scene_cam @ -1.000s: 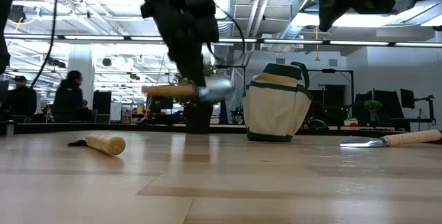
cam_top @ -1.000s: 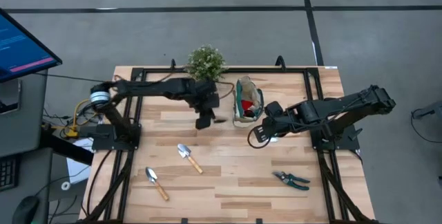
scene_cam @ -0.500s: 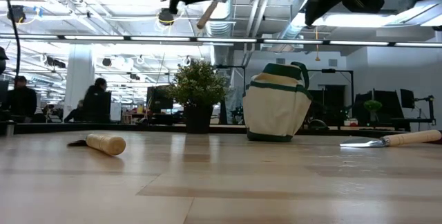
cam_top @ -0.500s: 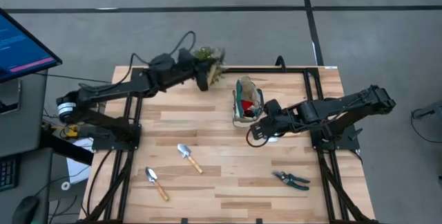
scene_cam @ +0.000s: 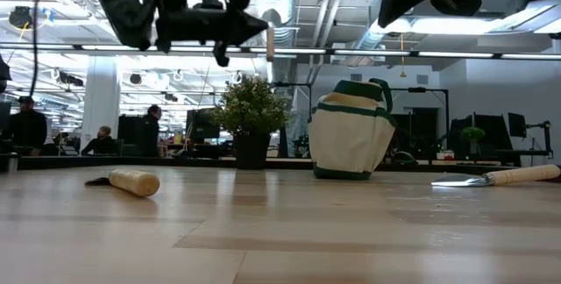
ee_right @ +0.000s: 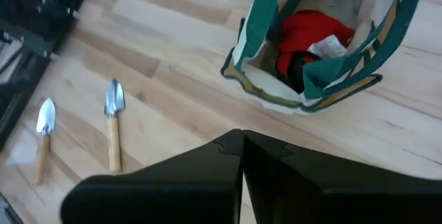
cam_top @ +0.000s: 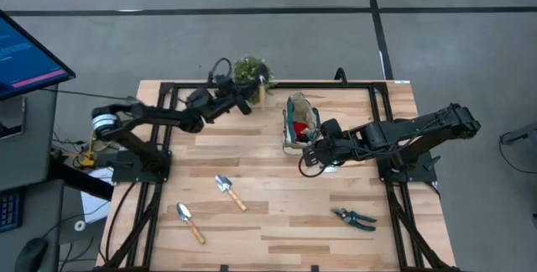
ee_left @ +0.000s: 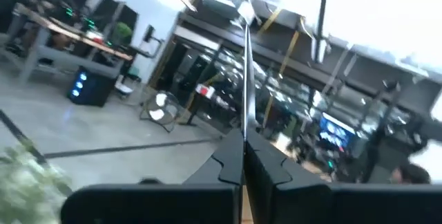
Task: Pick & Place Garden tools in Gardening bag
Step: Put the brown trowel into the white gardening bag
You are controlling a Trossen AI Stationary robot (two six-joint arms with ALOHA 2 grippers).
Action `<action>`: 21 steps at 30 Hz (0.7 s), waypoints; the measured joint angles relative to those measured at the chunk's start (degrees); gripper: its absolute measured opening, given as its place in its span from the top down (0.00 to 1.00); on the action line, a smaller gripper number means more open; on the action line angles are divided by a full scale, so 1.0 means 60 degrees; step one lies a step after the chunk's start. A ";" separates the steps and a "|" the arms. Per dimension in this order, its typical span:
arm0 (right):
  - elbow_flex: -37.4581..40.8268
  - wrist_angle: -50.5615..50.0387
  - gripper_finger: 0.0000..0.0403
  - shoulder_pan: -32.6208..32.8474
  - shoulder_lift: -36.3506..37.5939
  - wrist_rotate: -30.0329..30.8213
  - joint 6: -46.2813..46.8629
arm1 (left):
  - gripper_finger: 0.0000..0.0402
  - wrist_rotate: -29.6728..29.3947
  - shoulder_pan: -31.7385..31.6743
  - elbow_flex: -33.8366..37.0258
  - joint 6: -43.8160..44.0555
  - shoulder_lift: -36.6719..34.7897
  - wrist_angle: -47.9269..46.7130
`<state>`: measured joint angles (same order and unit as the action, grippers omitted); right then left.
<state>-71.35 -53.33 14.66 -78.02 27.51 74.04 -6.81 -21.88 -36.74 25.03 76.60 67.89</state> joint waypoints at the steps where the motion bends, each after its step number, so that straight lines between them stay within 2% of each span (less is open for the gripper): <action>1: 0.0000 0.0002 1.00 0.0000 0.0000 0.0121 0.0081 | 1.00 0.0048 0.0115 -0.0090 -0.0187 0.0274 0.0128; 9: 0.0000 0.0204 1.00 0.0001 0.0000 0.0224 0.0175 | 1.00 0.0127 0.0544 -0.0752 -0.1288 0.1660 0.0271; 16: 0.0000 0.0530 1.00 0.0000 0.0000 0.0560 0.0207 | 1.00 -0.1126 0.0534 -0.1372 -0.2037 0.2441 0.0685; 19: 0.0000 0.0536 1.00 -0.0025 0.0000 0.0940 0.0269 | 1.00 -0.1069 0.0621 -0.1676 -0.2187 0.2734 0.0916; 21: 0.0000 0.0714 1.00 -0.0180 0.0000 0.1273 -0.0073 | 1.00 -0.0699 0.0703 -0.1688 -0.2201 0.2749 0.0905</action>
<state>-71.35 -49.05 13.57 -78.02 35.15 73.60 -11.00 -17.66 -46.87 11.82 93.10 73.32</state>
